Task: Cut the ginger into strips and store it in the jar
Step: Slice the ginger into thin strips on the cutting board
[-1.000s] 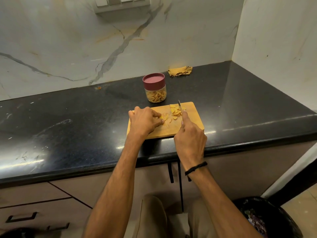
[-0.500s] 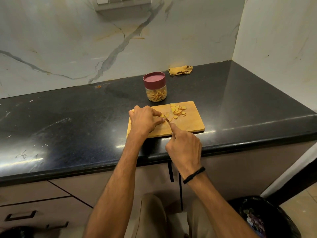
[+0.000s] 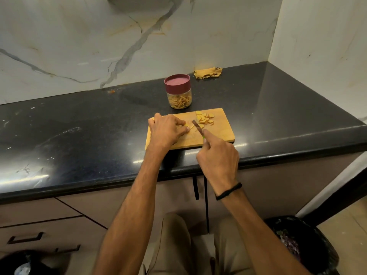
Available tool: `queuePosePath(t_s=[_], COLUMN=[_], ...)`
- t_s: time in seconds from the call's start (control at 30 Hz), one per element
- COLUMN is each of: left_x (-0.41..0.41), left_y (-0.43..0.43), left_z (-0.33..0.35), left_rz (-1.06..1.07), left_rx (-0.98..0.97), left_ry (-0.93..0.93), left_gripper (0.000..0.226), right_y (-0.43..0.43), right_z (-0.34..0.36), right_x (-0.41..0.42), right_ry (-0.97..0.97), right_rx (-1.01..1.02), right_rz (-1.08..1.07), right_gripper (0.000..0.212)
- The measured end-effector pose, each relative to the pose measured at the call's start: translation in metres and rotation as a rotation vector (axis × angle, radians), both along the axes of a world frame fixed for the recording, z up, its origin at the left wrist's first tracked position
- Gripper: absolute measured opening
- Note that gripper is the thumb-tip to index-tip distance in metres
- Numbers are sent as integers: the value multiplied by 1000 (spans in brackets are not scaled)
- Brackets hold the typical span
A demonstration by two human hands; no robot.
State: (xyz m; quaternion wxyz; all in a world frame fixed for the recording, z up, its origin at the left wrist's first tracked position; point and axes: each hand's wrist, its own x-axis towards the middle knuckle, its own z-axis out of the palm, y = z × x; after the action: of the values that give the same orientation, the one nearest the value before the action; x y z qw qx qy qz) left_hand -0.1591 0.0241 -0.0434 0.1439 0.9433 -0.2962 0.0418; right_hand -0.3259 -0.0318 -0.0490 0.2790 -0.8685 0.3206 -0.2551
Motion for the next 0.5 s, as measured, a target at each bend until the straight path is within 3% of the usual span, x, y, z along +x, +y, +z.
queuePosePath(t_s=[0.2,0.5], left_x=[-2,-3], left_y=[3,-1], left_z=[-2,-4], left_rz=[-9,38], left_rx=[-7,10], left_ry=[-12,-31], left_gripper=[38,40], right_y=[-13,-32], right_z=[-12,-9], right_x=[21,37], right_ry=[-63,-120], right_rx=[19,52], right_rz=[-185,-171], right_gripper=[40,34])
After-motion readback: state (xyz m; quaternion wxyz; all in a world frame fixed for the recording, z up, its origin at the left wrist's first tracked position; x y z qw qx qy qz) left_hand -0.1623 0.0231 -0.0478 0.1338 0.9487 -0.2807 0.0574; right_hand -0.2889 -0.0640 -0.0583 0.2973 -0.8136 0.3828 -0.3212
